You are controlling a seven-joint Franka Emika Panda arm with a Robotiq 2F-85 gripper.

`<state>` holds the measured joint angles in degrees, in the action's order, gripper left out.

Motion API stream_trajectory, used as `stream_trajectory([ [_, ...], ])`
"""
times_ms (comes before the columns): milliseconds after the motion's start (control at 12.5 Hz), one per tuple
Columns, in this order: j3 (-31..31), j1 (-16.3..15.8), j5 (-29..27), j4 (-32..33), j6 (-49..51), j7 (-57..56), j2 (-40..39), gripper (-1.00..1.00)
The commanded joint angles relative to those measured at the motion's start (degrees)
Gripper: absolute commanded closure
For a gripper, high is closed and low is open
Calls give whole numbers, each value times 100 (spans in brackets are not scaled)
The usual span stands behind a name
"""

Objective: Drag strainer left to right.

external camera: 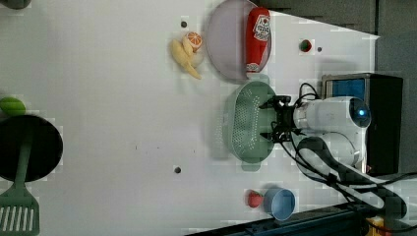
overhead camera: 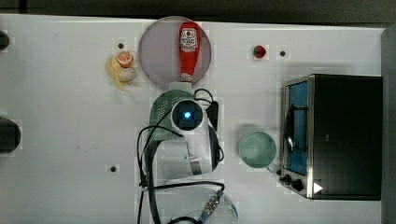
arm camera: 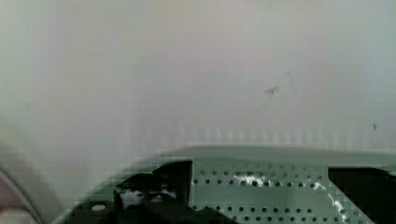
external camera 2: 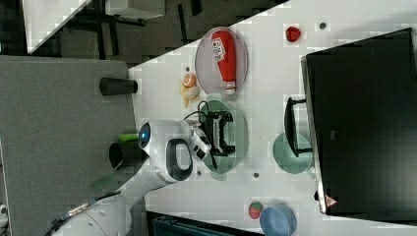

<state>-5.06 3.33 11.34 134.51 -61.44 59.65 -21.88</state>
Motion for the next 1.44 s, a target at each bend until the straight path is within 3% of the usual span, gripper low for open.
stream_trajectory([
  [80,277,-25,43,14,5,-700,86,-100],
  [720,1026,-20,42,15,-63,-1308,88,-100],
  [1440,1260,-30,34,12,-79,-2026,179,-100],
])
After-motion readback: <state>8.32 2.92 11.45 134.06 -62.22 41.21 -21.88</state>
